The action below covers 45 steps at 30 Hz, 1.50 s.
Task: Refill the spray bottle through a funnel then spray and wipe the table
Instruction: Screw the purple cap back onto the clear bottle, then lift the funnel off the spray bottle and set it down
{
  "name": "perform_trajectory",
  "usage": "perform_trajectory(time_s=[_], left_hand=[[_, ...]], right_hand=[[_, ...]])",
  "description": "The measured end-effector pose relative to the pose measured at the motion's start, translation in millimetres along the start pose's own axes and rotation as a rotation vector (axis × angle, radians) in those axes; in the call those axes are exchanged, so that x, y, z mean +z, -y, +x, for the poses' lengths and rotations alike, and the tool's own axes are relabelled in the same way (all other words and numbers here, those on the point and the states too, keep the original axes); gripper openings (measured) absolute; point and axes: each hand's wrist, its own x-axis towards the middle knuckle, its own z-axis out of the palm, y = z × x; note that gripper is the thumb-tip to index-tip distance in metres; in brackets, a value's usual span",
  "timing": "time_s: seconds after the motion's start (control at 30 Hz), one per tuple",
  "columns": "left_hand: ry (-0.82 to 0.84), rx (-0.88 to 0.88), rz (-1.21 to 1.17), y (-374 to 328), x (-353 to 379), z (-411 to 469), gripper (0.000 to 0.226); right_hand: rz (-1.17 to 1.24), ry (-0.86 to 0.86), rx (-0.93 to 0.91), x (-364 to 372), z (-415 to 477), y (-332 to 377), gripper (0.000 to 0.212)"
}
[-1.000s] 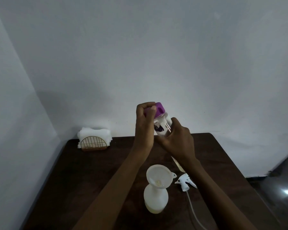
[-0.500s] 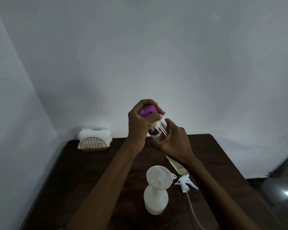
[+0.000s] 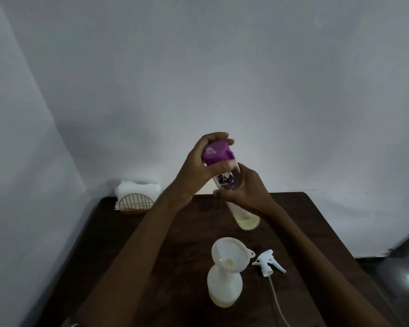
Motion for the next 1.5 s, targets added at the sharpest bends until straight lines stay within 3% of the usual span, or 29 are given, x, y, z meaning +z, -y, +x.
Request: perform_trajectory(time_s=[0.13,0.23,0.3,0.4,0.53,0.77,1.2,1.4,1.5], left_hand=[[0.185,-0.173,0.321,7.0,-33.2,20.7,0.057],[0.157,-0.224,0.433,29.0,-48.1,43.4,0.053],[0.106,-0.283,0.467,52.4,-60.2,57.0,0.053],[0.039,-0.348,0.566,96.0,-77.8,72.0,0.049],[-0.077,-0.449,0.711,160.1,-99.7,80.9,0.051],[-0.306,-0.522,0.722,212.8,-112.8,82.1,0.052],[-0.347,-0.526,0.777,223.2,-119.4,91.5,0.068],[-0.210,-0.537,0.800,221.4,-119.7,88.8,0.085],[-0.287,-0.505,0.834,210.0,-111.5,80.6,0.093]], right_hand=[[-0.051,0.043,0.049,11.2,34.4,-25.5,0.064],[-0.173,0.171,0.133,20.1,61.8,-47.0,0.104],[-0.206,0.259,0.226,23.0,71.9,-60.1,0.112],[-0.198,0.323,0.293,25.6,70.9,-78.3,0.079],[-0.259,0.564,0.260,33.1,50.4,-89.0,0.044],[-0.153,0.629,0.219,43.3,31.9,-110.1,0.042],[-0.097,0.605,0.214,49.2,33.6,-122.5,0.037],[-0.100,0.613,0.212,45.1,30.0,-119.0,0.035],[-0.080,0.597,0.223,40.9,24.9,-116.8,0.033]])
